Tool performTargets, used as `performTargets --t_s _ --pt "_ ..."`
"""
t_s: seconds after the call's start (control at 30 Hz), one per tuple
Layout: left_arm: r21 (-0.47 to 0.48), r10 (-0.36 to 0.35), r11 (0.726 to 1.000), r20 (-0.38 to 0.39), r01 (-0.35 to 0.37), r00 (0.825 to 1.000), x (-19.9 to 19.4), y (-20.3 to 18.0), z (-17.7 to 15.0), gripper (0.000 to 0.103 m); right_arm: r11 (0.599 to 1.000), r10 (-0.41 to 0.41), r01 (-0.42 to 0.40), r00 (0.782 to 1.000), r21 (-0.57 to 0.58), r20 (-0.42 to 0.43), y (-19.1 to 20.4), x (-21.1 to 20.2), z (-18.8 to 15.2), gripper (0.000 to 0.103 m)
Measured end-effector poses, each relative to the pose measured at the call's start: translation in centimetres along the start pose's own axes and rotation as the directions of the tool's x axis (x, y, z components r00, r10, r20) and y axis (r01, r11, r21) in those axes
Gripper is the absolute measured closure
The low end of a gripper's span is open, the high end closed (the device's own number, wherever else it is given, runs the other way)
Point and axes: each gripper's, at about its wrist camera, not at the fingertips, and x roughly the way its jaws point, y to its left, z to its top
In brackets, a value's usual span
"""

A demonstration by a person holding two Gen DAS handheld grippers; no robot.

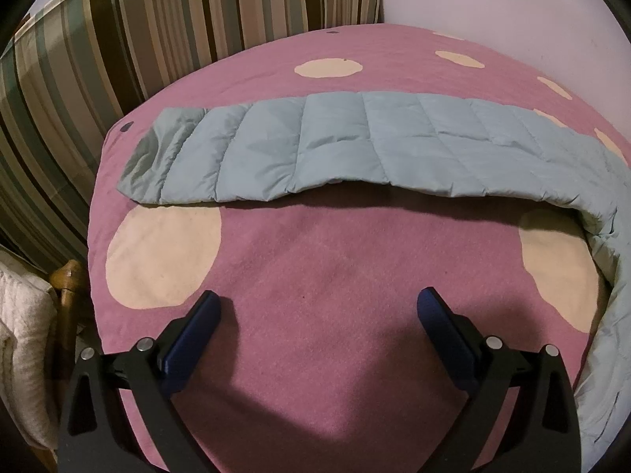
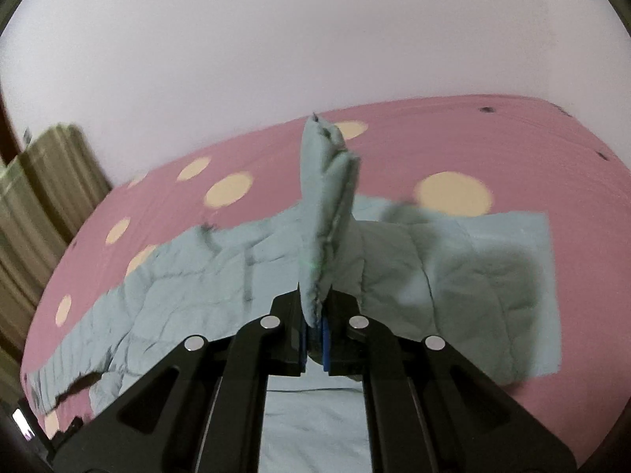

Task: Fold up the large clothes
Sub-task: 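Fold the held sleeve across the jacket body with the right gripper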

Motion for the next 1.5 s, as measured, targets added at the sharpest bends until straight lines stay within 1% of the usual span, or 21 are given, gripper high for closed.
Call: performTargets --t_s 0.13,0.33,0.43,0.57,0.63,0.7,0.73,0.77,0.83,0.9,0.97,1.0,1.07,1.1,1.17,1.23,1.27,1.3,1.37,1.4,1.5 --pt "-0.002 -0.003 1.000 0.000 0.003 1.000 0.0 0.0 0.0 0.004 0.996 0.030 -0.035 0.997 -0.076 -0.068 5.0 3.6 -1.1 0.098" --pt "-0.006 -0.009 1.000 -0.002 0.009 1.000 0.1 0.1 0.0 0.004 0.979 0.053 -0.082 0.986 -0.186 -0.157 11.2 7.3 -2.2 0.098" --pt "-0.007 -0.010 1.000 -0.001 0.010 1.000 0.1 0.1 0.0 0.004 0.969 0.057 -0.100 0.980 -0.227 -0.191 13.4 9.0 -3.6 0.098" --pt "-0.007 -0.012 1.000 -0.001 0.012 1.000 0.1 0.1 0.0 0.004 0.950 0.038 -0.118 0.962 -0.288 -0.270 15.8 11.1 -5.2 0.097" --pt "-0.006 -0.011 1.000 -0.001 0.011 1.000 0.2 0.1 0.0 0.004 0.944 0.029 -0.123 0.956 -0.307 -0.293 16.3 11.8 -5.9 0.092" --pt "-0.006 -0.011 1.000 -0.001 0.011 1.000 0.2 0.1 0.0 0.004 0.935 0.014 -0.124 0.950 -0.333 -0.312 17.1 12.6 -6.7 0.081" --pt "-0.006 -0.011 1.000 -0.002 0.011 1.000 0.2 0.1 0.0 0.004 0.931 0.010 -0.123 0.950 -0.344 -0.311 17.6 12.8 -7.1 0.078" --pt "-0.006 -0.010 1.000 -0.002 0.010 1.000 0.2 0.1 0.0 0.004 0.926 0.016 -0.132 0.950 -0.355 -0.311 18.0 12.7 -7.2 0.066" --pt "-0.006 -0.010 1.000 -0.001 0.010 1.000 0.2 0.1 0.0 0.004 0.916 0.061 -0.179 0.946 -0.359 -0.317 18.5 11.6 -7.3 0.053" --pt "-0.007 -0.011 1.000 -0.001 0.011 1.000 0.2 0.1 0.0 0.004 0.909 0.094 -0.212 0.944 -0.360 -0.317 18.5 10.2 -7.2 0.053" --pt "-0.007 -0.011 1.000 -0.001 0.011 1.000 0.2 0.1 0.0 0.004 0.906 0.145 -0.251 0.941 -0.340 -0.307 17.6 7.9 -6.6 0.054" --pt "-0.007 -0.011 1.000 -0.001 0.011 1.000 0.2 0.1 0.0 0.004 0.906 0.165 -0.264 0.940 -0.331 -0.299 16.8 6.7 -6.1 0.060" --pt "-0.007 -0.011 1.000 -0.001 0.011 1.000 0.2 0.1 0.0 0.004 0.914 0.175 -0.256 0.948 -0.313 -0.264 14.2 4.1 -4.5 0.069" --pt "-0.006 -0.010 1.000 -0.001 0.010 1.000 0.2 0.1 0.0 0.004 0.923 0.165 -0.238 0.955 -0.301 -0.248 12.7 3.4 -3.8 0.071" --pt "-0.006 -0.010 1.000 -0.001 0.010 1.000 0.2 0.1 0.0 0.004 0.956 0.117 -0.164 0.973 -0.245 -0.197 7.4 1.9 -1.8 0.076" --pt "-0.006 -0.010 1.000 -0.001 0.010 1.000 0.2 0.1 0.0 0.004 0.977 0.040 -0.072 0.986 -0.200 -0.161 3.1 1.5 -0.7 0.078" --pt "-0.006 -0.010 1.000 -0.001 0.010 1.000 0.2 0.1 0.0 0.004 0.990 -0.031 0.010 0.989 -0.141 -0.144 -0.9 1.5 0.1 0.084" --pt "-0.004 -0.008 1.000 -0.001 0.008 1.000 0.2 0.0 0.0 0.004 0.994 -0.063 0.049 0.988 -0.100 -0.141 -3.2 1.7 0.4 0.088" --pt "-0.002 -0.004 1.000 -0.001 0.004 1.000 0.2 0.0 0.0 0.004 0.992 -0.122 0.116 0.981 -0.049 -0.153 -7.2 2.5 0.4 0.089" --pt "-0.001 -0.004 1.000 -0.001 0.004 1.000 0.2 0.0 0.0 0.004 0.989 -0.145 0.140 0.975 -0.040 -0.170 -8.7 3.2 0.1 0.089" --pt "0.000 -0.002 1.000 -0.002 0.002 1.000 0.3 0.0 0.0 0.004 0.994 -0.108 0.107 0.961 -0.016 -0.254 -10.7 5.7 -1.6 0.089"
